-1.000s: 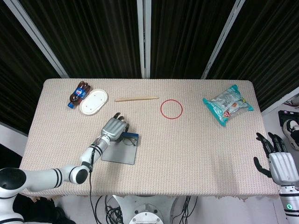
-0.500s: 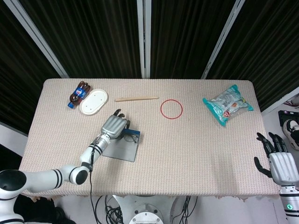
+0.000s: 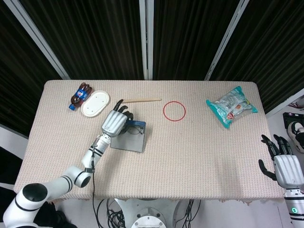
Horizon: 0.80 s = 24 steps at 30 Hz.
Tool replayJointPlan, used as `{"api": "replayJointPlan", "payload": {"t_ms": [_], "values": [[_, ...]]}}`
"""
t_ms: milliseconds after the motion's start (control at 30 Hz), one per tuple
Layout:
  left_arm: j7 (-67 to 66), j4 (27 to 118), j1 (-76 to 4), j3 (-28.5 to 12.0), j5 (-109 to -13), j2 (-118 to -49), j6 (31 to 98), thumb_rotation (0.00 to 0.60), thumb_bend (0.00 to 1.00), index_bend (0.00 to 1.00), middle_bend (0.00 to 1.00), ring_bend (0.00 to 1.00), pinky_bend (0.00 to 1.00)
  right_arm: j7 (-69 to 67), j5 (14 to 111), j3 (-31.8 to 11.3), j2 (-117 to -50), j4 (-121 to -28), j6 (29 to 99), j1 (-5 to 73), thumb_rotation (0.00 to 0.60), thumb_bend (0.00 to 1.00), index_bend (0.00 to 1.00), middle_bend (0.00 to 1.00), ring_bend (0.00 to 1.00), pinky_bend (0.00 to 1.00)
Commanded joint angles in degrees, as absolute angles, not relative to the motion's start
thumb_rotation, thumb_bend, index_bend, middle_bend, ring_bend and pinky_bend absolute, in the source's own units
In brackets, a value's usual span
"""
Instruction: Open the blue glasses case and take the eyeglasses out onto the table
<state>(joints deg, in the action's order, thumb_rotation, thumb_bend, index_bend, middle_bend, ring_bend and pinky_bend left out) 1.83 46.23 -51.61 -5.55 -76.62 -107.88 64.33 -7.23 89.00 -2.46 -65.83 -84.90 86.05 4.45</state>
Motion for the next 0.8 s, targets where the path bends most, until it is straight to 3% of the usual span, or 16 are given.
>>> {"api": "replayJointPlan", "payload": {"t_ms": [33, 267, 367, 533, 800], "values": [[7.33, 35.73, -51.38, -4.21, -82.47, -113.62, 68.33, 0.6, 0.51, 0.52, 0.47, 0.21, 0.0, -7.15, 88.91, -2.45, -65.77, -85.01, 86.0, 4.41, 0.6, 0.36, 0.02, 0.22, 0.0, 0.07], [10.71, 28.98, -53.11, -3.92, -83.88, -115.57, 63.62, 0.6, 0.51, 0.51, 0.47, 0.21, 0.0, -6.99, 88.55, -2.42, -65.67, -85.16, 86.09, 4.09, 0.6, 0.36, 0.02, 0.22, 0.0, 0.07], [9.94, 30.09, -54.22, -4.85, -82.71, -114.43, 58.83, 0.6, 0.48, 0.44, 0.43, 0.18, 0.0, -7.03, 88.47, -2.44, -65.67, -85.17, 86.08, 4.05, 0.6, 0.36, 0.02, 0.22, 0.0, 0.07], [7.35, 36.55, -54.99, -8.02, -79.27, -111.4, 53.89, 0.6, 0.35, 0.16, 0.28, 0.07, 0.0, -7.21, 88.43, -2.43, -65.76, -85.0, 86.11, 3.96, 0.6, 0.36, 0.02, 0.22, 0.0, 0.07], [0.71, 52.36, -52.35, -10.02, -76.36, -103.54, 54.34, 0.6, 0.33, 0.09, 0.21, 0.02, 0.0, -7.68, 88.83, -2.53, -65.81, -84.57, 86.37, 4.03, 0.6, 0.36, 0.02, 0.22, 0.0, 0.07]]}}
